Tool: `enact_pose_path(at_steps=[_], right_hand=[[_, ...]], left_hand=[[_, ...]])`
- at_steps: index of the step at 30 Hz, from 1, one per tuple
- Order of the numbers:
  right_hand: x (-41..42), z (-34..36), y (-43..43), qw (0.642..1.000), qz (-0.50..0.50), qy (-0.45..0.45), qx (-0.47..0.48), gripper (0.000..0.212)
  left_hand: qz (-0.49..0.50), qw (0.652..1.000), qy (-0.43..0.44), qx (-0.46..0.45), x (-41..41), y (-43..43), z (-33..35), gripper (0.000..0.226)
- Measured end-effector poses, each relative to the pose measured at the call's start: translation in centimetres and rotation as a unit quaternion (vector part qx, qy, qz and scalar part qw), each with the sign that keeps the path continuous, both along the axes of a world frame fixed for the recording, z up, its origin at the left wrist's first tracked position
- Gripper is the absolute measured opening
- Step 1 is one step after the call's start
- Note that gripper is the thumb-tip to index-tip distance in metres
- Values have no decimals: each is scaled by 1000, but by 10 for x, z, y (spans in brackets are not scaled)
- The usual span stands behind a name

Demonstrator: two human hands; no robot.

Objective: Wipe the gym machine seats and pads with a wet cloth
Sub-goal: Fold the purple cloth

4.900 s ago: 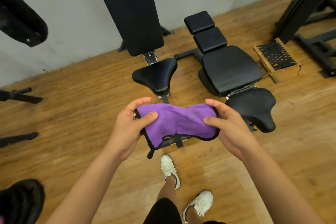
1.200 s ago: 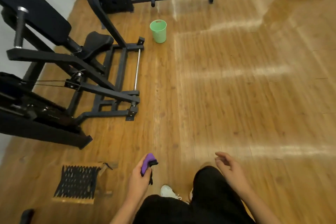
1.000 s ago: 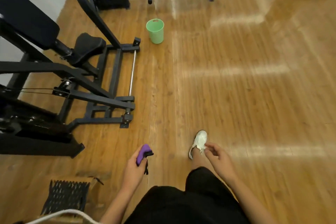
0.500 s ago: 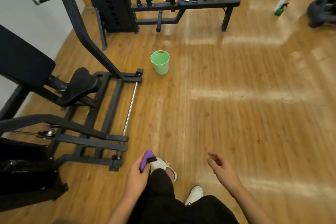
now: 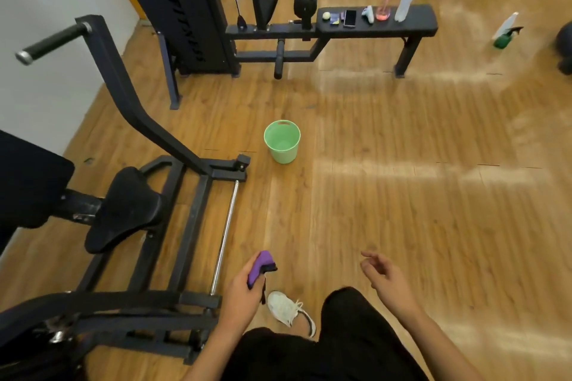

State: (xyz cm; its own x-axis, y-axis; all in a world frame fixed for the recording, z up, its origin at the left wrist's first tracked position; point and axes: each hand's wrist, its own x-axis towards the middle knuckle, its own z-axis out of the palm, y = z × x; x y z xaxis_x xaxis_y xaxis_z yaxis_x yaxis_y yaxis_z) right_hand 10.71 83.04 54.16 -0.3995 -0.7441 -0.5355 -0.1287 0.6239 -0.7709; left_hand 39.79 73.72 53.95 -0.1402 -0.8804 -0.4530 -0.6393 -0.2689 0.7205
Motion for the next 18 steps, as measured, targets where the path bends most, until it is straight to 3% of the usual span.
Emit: enact_pose_path(at_steps=[8,18], right_hand=[[-41,0,-143,1000,20,-1,12,19],[-149,-11,-368,987,159,17,25,21]], left_hand=[[19,998,-27,52,-36,-121,-17,54],[86,996,-7,25,-133,-303,-6,59]])
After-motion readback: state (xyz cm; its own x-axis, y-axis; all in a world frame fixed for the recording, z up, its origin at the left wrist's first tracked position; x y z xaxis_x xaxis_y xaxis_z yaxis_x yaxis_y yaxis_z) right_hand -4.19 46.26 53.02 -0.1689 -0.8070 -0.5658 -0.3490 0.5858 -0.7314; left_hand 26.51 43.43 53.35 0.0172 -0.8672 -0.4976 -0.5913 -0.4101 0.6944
